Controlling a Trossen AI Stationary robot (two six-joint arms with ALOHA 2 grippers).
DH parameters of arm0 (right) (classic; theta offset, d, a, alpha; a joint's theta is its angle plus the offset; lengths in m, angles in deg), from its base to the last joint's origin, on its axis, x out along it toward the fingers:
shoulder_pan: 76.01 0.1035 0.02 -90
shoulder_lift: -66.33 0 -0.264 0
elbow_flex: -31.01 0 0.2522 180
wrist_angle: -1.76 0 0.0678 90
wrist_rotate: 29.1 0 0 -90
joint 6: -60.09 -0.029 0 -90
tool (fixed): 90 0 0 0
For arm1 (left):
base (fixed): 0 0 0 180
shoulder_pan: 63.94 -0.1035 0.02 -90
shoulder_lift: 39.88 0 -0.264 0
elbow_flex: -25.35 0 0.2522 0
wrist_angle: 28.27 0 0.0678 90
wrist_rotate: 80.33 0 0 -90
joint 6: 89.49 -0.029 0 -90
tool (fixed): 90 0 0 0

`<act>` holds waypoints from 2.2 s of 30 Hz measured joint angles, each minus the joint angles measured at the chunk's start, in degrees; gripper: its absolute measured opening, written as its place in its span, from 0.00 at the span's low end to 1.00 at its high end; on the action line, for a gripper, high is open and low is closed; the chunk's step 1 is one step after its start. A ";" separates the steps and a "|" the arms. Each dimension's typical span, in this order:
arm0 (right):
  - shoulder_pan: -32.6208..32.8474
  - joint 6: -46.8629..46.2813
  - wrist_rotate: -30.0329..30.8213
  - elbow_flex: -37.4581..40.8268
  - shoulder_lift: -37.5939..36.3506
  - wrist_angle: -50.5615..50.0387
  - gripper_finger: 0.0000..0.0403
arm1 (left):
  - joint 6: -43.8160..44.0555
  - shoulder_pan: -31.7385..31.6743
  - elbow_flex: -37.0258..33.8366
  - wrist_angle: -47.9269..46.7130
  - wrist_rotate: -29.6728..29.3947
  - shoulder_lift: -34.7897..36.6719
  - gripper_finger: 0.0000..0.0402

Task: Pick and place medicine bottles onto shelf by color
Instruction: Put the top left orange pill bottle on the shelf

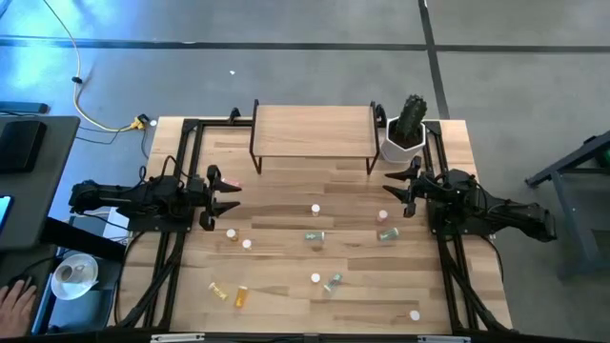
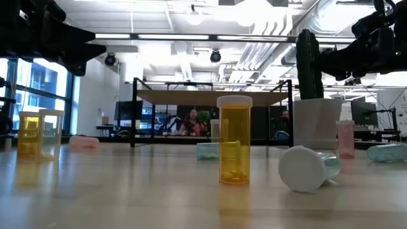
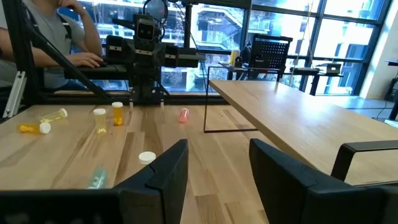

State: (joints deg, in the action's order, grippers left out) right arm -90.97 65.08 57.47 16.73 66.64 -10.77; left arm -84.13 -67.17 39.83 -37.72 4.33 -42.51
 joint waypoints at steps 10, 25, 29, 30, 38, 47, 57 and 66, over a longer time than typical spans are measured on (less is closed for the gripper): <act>0.00 0.00 -0.02 0.00 0.00 0.00 0.40 | 1.98 0.00 0.00 1.52 0.85 0.00 0.49; 0.02 -8.62 -0.04 0.00 -0.02 0.20 0.40 | 1.97 -0.02 -0.04 -3.62 4.34 -1.20 0.54; 0.00 -12.37 -0.04 0.00 -0.02 0.20 0.40 | 1.97 -0.02 0.40 -4.22 7.85 -2.19 0.58; 0.01 -12.71 -0.04 0.00 -0.02 0.20 0.40 | 1.97 -0.02 0.91 -4.52 8.42 -2.50 0.58; 0.00 -12.59 -0.04 0.00 -0.01 0.19 0.40 | 0.56 -0.02 10.98 -14.81 8.43 -7.27 0.58; 0.00 -12.55 -0.03 0.00 0.00 0.05 0.40 | 5.02 -0.02 19.51 -17.78 7.19 -18.47 0.58; 0.02 -12.61 -0.02 0.00 0.00 0.02 0.40 | 10.64 0.00 36.38 -40.00 7.04 -31.44 0.58; 0.00 -12.68 -0.02 0.00 -0.01 0.02 0.40 | 13.55 2.68 39.06 -52.61 9.62 -38.44 0.58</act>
State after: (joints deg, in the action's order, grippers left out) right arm -90.98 52.40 57.46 16.73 66.63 -10.74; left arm -70.58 -64.48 78.88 -90.33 13.95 -80.95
